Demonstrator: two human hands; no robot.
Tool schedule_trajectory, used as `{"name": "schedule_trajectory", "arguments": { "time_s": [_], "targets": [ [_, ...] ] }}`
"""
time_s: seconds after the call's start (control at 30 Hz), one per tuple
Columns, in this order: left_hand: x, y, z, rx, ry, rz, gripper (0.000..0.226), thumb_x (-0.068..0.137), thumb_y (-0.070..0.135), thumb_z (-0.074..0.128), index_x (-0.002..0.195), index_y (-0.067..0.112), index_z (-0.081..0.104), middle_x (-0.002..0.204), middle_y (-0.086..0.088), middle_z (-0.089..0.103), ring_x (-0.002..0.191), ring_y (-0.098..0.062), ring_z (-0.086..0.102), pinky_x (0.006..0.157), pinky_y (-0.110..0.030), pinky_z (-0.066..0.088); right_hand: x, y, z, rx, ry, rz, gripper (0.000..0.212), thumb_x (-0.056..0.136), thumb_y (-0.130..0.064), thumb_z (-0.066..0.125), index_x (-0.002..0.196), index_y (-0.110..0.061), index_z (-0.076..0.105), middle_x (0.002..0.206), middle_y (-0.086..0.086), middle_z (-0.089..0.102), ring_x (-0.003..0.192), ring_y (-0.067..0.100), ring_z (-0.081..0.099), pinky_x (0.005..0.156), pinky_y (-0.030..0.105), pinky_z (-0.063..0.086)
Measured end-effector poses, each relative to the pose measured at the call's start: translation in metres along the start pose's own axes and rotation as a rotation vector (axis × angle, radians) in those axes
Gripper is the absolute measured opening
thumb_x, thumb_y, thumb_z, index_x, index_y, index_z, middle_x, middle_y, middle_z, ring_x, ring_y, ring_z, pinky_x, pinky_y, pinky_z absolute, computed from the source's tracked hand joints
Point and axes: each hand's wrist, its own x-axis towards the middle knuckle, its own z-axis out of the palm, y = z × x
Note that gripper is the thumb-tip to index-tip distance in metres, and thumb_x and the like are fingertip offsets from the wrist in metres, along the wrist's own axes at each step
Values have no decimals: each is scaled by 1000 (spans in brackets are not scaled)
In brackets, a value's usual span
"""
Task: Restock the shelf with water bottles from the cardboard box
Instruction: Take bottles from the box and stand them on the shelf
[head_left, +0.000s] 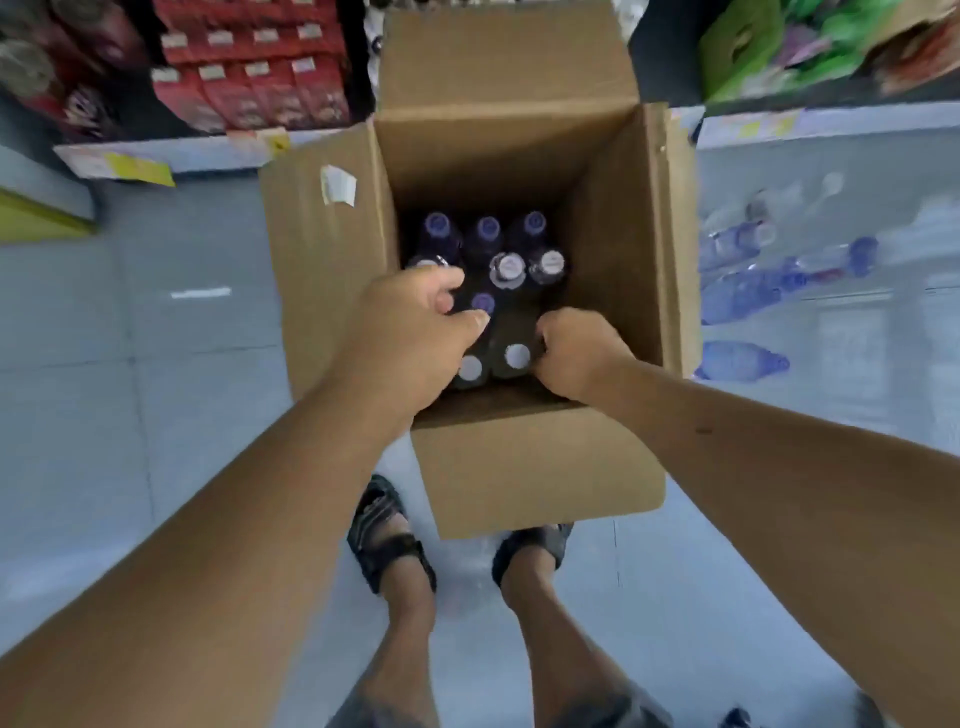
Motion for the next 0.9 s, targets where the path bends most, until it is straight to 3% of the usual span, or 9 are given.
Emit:
{"name": "schedule_trajectory", "arguments": {
  "time_s": [0.27, 0.5, 0.6, 0.7, 0.8, 0.9],
  "targets": [
    [52, -23, 36, -57, -3, -27, 46, 88, 25, 69, 132, 33, 57, 108, 17, 58, 106, -7, 61, 95, -41, 53, 87, -8, 48, -114, -124, -181, 35, 92, -35, 48, 120, -17, 62, 123, 11, 65, 113, 31, 61, 91, 37, 47],
    [49, -7, 26, -70, 22, -22, 45, 88, 25, 69, 131, 34, 59, 117, 13, 62, 105, -6, 62, 93, -42, 54, 68, -1, 34, -26, 19, -88, 30, 93, -27, 57, 121, -17, 65, 118, 12, 64, 106, 31, 63, 82, 32, 50],
    [33, 8, 18, -32, 13, -12, 46, 89, 19, 66, 132, 34, 58, 118, 12, 61, 104, -6, 60, 94, -43, 54, 34, -3, 4, 21, 67, -76, 29, 88, -31, 61, 115, -21, 63, 114, 13, 59, 98, 32, 62, 76, 32, 47],
    [-1, 32, 9, 21, -25, 5, 51, 89, 6, 62, 133, 32, 58, 112, 13, 60, 105, -11, 61, 95, -42, 53, -19, -8, -44, 74, 121, -76, 24, 84, -31, 65, 105, -21, 61, 111, 12, 55, 95, 33, 60, 82, 32, 49],
    [-47, 64, -2, 104, -76, 80, 58, 85, -1, 62, 132, 32, 58, 108, 13, 61, 105, -12, 61, 92, -30, 51, -84, -22, -104, 81, 226, -139, 26, 84, -32, 65, 106, -19, 63, 104, 10, 57, 97, 31, 60, 82, 30, 49],
    [-103, 108, -15, 77, -148, 169, 60, 82, -2, 68, 129, 34, 59, 107, 11, 65, 97, -9, 59, 82, -19, 49, -159, -42, -175, 50, 308, -226, 25, 86, -34, 63, 105, -16, 64, 94, 4, 54, 92, 22, 55, 72, 25, 36]
  ]
}}
